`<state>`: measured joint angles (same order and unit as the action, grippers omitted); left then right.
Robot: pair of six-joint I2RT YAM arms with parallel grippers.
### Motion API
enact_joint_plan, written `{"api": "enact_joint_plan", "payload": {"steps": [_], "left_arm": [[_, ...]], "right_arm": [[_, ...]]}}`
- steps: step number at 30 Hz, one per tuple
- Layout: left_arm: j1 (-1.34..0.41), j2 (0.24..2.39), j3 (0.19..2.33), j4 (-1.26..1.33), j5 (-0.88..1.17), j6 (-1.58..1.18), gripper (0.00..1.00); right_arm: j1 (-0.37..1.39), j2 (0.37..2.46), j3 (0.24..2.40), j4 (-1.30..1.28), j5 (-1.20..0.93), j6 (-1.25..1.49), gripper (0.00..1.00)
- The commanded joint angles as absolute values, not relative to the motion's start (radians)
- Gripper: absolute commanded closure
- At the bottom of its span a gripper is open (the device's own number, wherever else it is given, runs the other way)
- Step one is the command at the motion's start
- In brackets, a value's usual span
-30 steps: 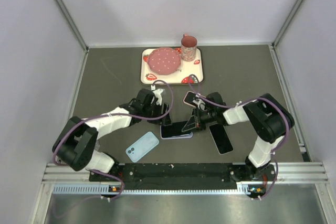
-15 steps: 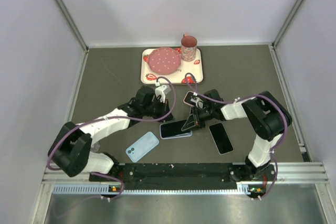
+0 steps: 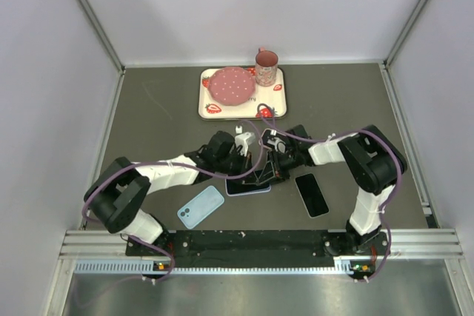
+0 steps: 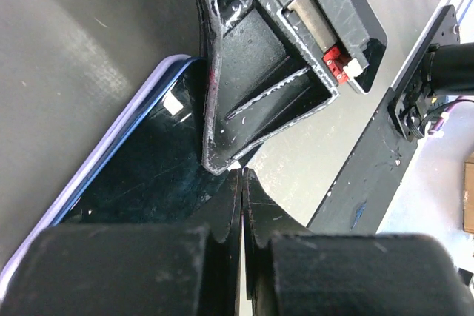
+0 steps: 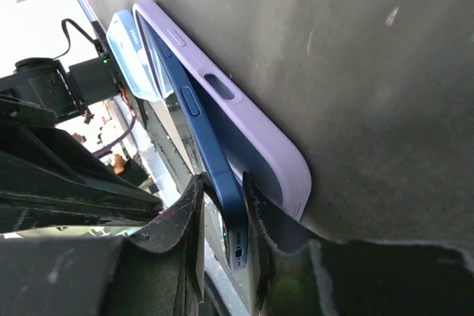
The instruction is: Put the phone into the phone case
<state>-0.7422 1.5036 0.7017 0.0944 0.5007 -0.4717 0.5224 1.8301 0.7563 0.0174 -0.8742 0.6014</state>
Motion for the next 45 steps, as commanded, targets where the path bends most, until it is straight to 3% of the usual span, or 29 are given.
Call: {"api": "enact_joint_plan", "payload": {"steps": [1,7,18,23,45], "left_arm": [[-0.758,1.522,0.681,0.166,0.496,-0.486,1.0],[-0.764,1.539,0.646,0.169,0.456,-0.483,1.0],[-0.762,1.549,0.637,0.111,0.338,-0.469,1.0],[-0.762,1.577,0.621,0.106,0.299,-0.479,1.0],[-0.762,1.663,0.6,0.078,0.248,-0.514,1.0]], "right_arm": [[0.551,1.911,0.712,-0.196,-0.497,0.5,0.81],[0.551,1.907,0.721,-0.23,-0.48,0.489,0.8],[0.572,1.864,0.762,-0.334,-0.403,0.46,0.57],[0.58,1.852,0.795,-0.394,-0.353,0.439,0.52],[0.581,1.778,0.862,-0.557,-0.244,0.391,0.43]]}}
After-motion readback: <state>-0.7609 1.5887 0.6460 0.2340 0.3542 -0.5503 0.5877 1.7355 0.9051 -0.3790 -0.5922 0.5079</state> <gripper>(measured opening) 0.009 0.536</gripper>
